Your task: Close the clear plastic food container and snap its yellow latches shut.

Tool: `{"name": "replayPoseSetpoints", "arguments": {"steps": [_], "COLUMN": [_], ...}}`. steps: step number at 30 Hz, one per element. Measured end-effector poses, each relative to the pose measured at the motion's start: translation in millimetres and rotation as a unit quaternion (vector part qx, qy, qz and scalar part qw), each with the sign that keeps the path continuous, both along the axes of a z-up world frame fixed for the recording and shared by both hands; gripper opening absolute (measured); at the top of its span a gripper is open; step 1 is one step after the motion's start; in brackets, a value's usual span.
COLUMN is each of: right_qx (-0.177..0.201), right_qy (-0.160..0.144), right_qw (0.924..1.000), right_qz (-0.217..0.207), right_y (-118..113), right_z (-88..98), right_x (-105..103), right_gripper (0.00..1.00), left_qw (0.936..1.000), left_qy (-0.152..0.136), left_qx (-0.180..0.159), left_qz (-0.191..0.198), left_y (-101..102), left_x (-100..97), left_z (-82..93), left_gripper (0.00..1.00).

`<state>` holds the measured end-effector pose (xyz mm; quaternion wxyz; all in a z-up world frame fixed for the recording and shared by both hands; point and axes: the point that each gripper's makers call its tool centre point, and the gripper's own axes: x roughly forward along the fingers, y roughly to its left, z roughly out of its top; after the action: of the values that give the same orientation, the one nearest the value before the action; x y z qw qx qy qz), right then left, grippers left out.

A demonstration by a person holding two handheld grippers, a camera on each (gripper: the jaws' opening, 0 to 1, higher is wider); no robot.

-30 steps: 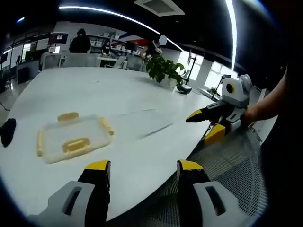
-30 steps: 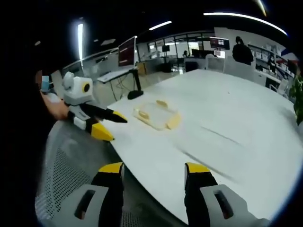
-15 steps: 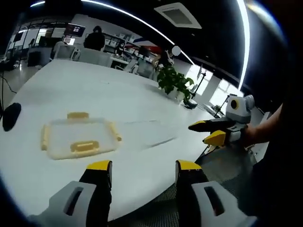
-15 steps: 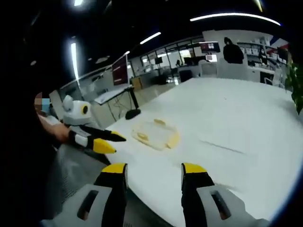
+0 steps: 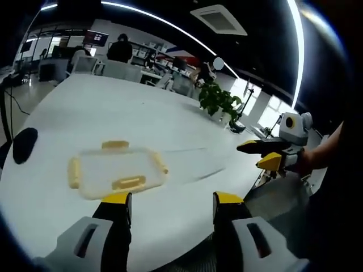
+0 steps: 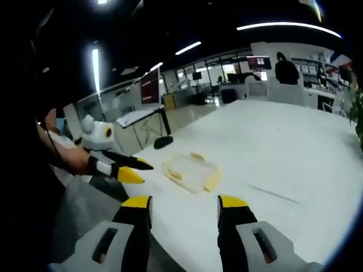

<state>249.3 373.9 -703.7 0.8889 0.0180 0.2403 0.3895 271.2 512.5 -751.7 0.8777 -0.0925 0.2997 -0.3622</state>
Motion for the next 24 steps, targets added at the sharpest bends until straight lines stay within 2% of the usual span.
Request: {"name": "replayPoseSetpoints", "arguments": {"steps": [10, 13, 16, 20, 24], "right_qx": [-0.031, -0.046, -0.070, -0.071, -0.089], "right_qy": [-0.016, -0.011, -0.001, -0.007, -0.012], "right_qw": [0.9984, 0.9971, 0.9942, 0.9936, 0.9914], "right_qz": [0.045, 0.060, 0.082, 0.087, 0.095], "right_y": [23, 27, 30, 33, 34], "right_z": [-1.6, -7.3, -19.5, -18.1, -19.8], "right_x": [9, 12, 10, 14, 19], "right_gripper": [0.46, 0.46, 0.45, 0.45, 0.46], "left_qw": [0.9998, 0.9997, 0.9995, 0.9994, 0.9992], "left_qy": [-0.002, -0.001, 0.001, -0.006, -0.013], "left_qx": [0.016, 0.022, 0.026, 0.026, 0.029], "left_qz": [-0.008, -0.013, -0.019, -0.019, -0.026], "left_y": [32, 41, 46, 49, 49], "left_x": [16.2, 18.1, 20.0, 24.6, 28.6], "left_z": [-3.7, -6.1, -8.1, -6.0, -5.1], "left_gripper": [0.57, 0.57, 0.56, 0.56, 0.56]}}
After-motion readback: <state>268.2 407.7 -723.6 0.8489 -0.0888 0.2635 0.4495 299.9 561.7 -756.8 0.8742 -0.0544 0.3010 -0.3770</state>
